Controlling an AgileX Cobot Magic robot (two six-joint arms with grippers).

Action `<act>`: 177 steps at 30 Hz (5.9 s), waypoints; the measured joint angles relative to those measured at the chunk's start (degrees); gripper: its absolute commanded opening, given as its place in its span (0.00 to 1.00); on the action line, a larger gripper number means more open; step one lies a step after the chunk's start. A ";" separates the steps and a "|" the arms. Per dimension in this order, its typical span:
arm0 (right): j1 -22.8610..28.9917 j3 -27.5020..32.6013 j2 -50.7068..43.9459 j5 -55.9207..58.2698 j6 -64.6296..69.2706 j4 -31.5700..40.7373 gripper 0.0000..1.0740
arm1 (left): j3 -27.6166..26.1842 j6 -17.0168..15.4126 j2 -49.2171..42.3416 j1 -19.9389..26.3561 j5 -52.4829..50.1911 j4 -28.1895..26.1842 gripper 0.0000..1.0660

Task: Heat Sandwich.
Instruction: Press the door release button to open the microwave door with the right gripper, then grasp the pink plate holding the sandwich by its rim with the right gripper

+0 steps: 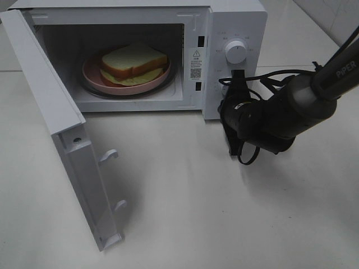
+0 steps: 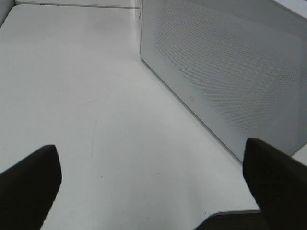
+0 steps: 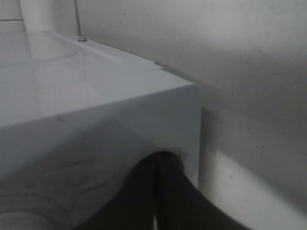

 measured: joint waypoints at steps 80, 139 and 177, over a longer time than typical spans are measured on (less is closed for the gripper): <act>0.17 -6.36 -34.49 93.51 -72.59 -32.03 0.05 | 0.00 0.00 0.00 0.00 0.00 0.00 0.91; 5.33 -14.61 -28.07 78.95 -138.25 -44.75 0.85 | 0.00 0.00 0.00 0.00 0.00 0.00 0.91; 6.93 -28.13 -8.02 59.64 -148.57 -43.26 0.77 | 0.00 0.00 0.00 0.00 0.00 0.00 0.91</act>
